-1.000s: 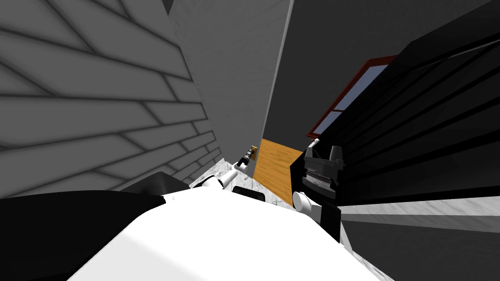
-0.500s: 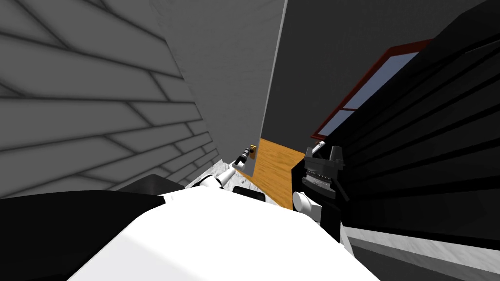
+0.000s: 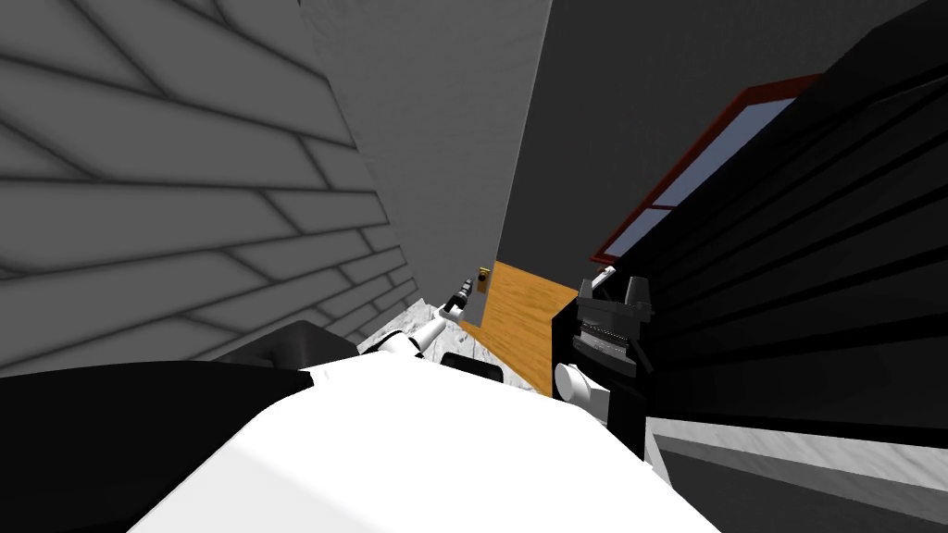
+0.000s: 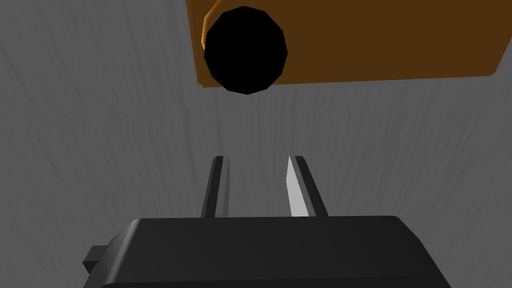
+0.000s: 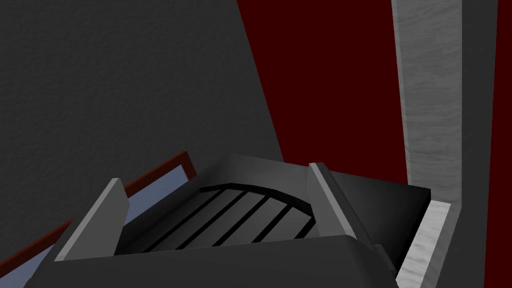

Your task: Push the door open

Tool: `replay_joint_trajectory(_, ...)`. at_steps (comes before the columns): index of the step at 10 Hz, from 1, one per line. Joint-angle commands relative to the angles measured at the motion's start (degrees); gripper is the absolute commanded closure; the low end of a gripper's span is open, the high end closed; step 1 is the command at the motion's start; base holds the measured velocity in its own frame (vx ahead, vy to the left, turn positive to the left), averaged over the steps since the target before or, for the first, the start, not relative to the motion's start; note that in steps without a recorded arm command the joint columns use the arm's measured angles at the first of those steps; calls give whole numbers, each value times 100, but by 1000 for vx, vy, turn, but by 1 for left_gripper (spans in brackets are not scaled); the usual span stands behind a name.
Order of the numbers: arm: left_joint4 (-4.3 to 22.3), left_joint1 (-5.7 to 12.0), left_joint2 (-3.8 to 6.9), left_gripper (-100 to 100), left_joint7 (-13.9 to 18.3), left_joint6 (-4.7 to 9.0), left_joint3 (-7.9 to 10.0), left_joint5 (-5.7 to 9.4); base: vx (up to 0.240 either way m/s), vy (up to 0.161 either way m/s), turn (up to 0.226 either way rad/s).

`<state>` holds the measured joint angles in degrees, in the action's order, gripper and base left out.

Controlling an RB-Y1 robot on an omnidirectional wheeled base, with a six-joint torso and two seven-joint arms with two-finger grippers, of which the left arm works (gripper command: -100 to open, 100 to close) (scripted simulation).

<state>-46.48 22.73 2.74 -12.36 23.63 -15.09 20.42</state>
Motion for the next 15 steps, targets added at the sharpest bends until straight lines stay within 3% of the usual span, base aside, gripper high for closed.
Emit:
replay_joint_trajectory(1,-10,-12,-24,-100,13,2,-20,11,-199,21,16)
replay_joint_trajectory(4,-49,-45,-167,-100,40,1,-62,36,-228,-9,17)
replay_joint_trajectory(6,-66,-71,-60,-100,29,12,-45,28,-20,-11,-18)
replay_joint_trajectory(10,-38,-61,3,-100,20,50,-8,28,183,-48,-19)
replay_joint_trajectory(14,0,-49,-86,-100,9,101,41,27,212,-76,-26)
replay_joint_trajectory(15,-24,-59,-63,-100,8,84,35,27,85,-26,0)
